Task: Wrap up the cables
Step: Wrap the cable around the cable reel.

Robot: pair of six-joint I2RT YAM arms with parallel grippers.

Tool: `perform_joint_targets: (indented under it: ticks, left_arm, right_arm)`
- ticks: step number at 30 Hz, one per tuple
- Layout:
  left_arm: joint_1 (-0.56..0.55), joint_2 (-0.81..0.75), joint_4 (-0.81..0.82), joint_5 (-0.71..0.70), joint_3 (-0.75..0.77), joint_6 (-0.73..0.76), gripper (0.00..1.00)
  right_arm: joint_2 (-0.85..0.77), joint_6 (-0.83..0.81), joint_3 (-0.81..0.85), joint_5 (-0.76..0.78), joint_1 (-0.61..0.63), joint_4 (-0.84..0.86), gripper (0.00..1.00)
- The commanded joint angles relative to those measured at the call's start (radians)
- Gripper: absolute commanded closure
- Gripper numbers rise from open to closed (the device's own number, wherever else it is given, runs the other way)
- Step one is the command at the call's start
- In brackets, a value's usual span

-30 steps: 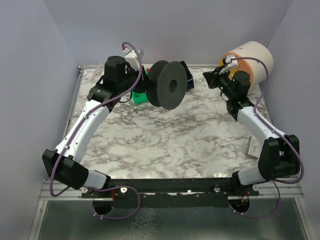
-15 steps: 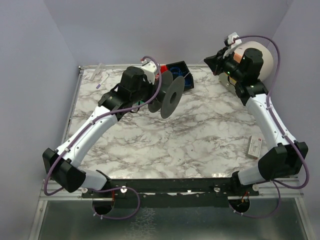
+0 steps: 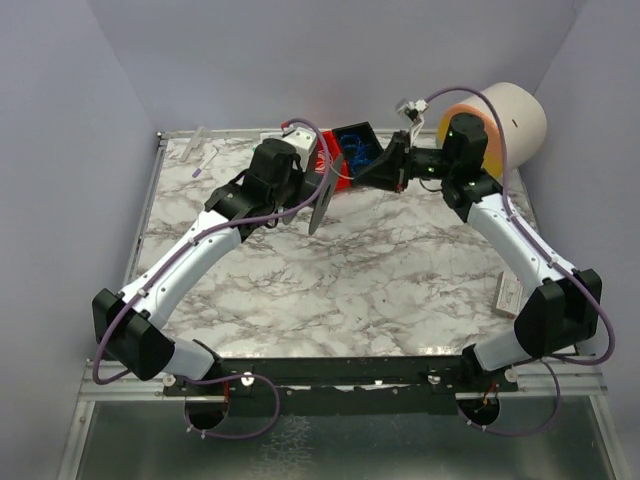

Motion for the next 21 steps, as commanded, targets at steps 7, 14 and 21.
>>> perform_joint_targets:
  ticks: [7, 14, 21]
  left_arm:
    - [0.012, 0.021, 0.061, -0.073, 0.018, -0.028, 1.00]
    - [0.044, 0.037, 0.059, -0.043, 0.037, -0.057, 1.00]
    - [0.092, 0.032, 0.061, -0.013, 0.041, -0.099, 1.00]
  right_arm:
    - [-0.023, 0.229, -0.166, -0.217, 0.183, 0.343, 1.00]
    - [0.019, 0.014, -0.209, -0.219, 0.293, 0.235, 0.99]
    - [0.094, -0.095, -0.259, -0.218, 0.364, 0.247, 1.00]
